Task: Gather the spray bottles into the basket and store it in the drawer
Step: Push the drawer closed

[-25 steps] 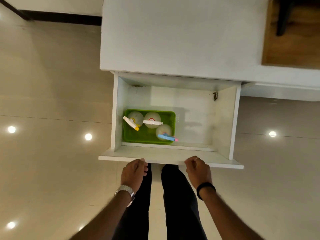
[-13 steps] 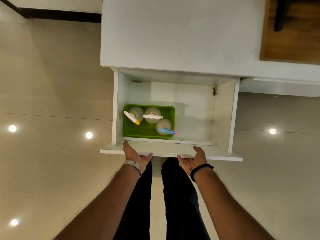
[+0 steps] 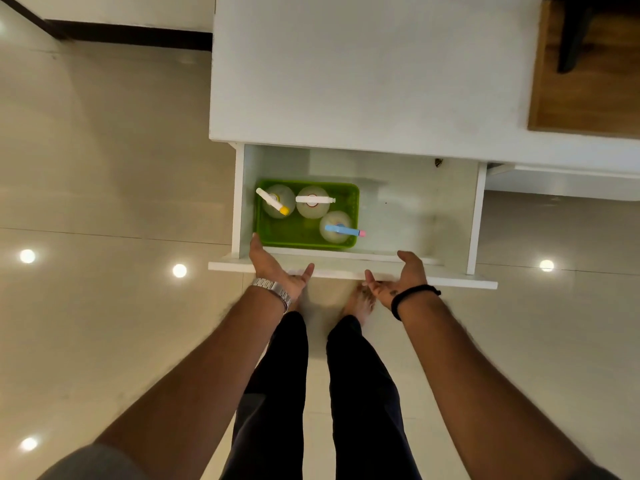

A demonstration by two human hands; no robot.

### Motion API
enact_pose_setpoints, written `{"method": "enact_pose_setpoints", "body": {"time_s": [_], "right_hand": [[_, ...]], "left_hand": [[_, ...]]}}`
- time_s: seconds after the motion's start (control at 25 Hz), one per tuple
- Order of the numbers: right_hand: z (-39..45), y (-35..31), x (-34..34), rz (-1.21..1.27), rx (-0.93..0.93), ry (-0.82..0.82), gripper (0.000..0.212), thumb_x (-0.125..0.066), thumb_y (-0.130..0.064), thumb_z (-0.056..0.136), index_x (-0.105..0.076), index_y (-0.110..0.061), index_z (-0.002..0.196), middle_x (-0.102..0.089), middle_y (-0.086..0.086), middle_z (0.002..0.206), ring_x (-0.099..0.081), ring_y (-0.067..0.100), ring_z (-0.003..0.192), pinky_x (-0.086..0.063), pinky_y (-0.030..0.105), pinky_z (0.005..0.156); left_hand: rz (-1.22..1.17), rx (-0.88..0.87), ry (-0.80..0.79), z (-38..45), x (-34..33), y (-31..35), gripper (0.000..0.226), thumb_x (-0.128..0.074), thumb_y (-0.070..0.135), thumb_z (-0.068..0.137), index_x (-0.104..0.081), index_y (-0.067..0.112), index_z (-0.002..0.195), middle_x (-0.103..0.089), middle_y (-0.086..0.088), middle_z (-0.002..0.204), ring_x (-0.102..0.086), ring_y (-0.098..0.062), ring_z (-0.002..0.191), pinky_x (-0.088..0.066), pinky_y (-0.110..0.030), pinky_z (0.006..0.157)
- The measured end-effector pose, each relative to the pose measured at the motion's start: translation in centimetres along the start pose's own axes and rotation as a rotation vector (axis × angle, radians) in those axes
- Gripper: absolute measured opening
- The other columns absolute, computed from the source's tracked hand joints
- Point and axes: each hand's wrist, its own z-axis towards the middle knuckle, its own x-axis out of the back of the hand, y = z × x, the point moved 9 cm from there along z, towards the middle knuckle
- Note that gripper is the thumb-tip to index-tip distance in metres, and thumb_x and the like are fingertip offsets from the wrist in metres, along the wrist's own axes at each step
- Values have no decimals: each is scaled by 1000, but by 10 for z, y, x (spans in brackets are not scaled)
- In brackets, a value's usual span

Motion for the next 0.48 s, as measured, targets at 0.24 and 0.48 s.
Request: {"method": "enact_pose_setpoints", "body": {"time_s": [0.24, 0.48], "right_hand": [[-5, -30, -40, -14, 32, -41, 50, -64, -33, 90, -42, -10, 129, -40, 24, 141, -53, 40, 121, -58, 42, 72], [-13, -59, -76, 4, 48, -47, 64, -65, -33, 90, -36, -15, 144, -30, 25, 150, -50, 42, 124, -59, 43, 75]], "left_hand": [[49, -34, -54, -7, -46, 23, 85, -57, 70, 79, -37, 26, 149, -32, -13, 155, -41, -39, 134, -52, -53, 101], [67, -32, -80, -15, -86, 47, 94, -56, 70, 80, -23, 25, 156, -18, -15, 164, -33, -43, 142, -49, -53, 104]]}}
